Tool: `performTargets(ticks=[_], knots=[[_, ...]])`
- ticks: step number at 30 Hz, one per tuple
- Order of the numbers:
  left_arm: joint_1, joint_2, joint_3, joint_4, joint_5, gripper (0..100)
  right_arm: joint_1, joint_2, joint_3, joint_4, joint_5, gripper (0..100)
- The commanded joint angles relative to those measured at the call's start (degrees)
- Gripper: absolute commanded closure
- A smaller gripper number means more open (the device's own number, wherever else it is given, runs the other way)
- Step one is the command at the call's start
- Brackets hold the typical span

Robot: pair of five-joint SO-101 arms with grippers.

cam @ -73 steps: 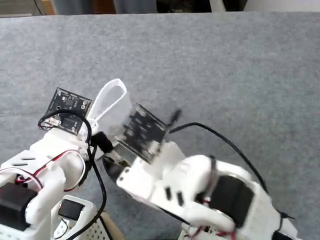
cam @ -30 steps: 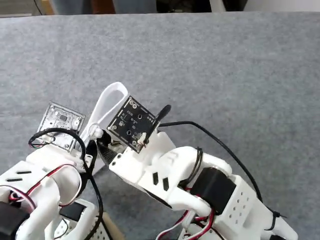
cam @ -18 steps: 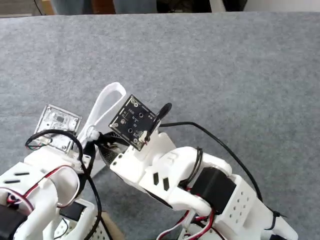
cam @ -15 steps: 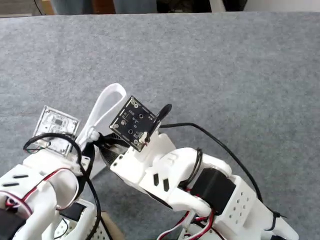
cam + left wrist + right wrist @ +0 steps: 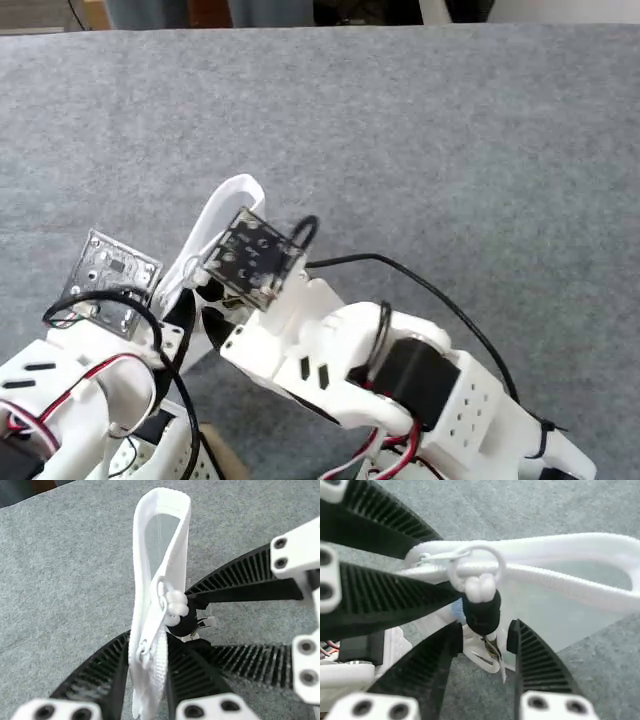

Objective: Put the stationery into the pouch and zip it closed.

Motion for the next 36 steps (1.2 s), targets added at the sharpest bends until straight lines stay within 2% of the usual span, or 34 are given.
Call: performTargets(ticks=[1, 8, 13, 19, 28, 36], knots=[[1.0, -0.1, -0.7, 0.4, 0.3, 97, -1.2, -0.7, -1.4, -0.4, -0.6, 82.8], [0.9, -0.1, -0.7, 0.4, 0.4, 97, -1.2, -0.6, -1.8, -0.6, -0.1, 83.8], [1.3, -0.1, -0.6, 0.4, 0.3, 97, -1.1, -0.6, -1.8, -3.7, 3.5, 99.1], [1.3, -0.1, -0.5, 0.4, 0.3, 97, -1.1, -0.6, -1.8, -3.7, 8.7, 98.6], [1.3, 0.4, 1.3, 0.4, 0.1, 97, 9.3, -0.7, -6.4, -3.6, 16.5, 98.6], [1.2, 0.4, 3.1, 0.3, -0.2, 97, 15.5, -0.6, -12.6, 2.6, 16.7, 98.6]])
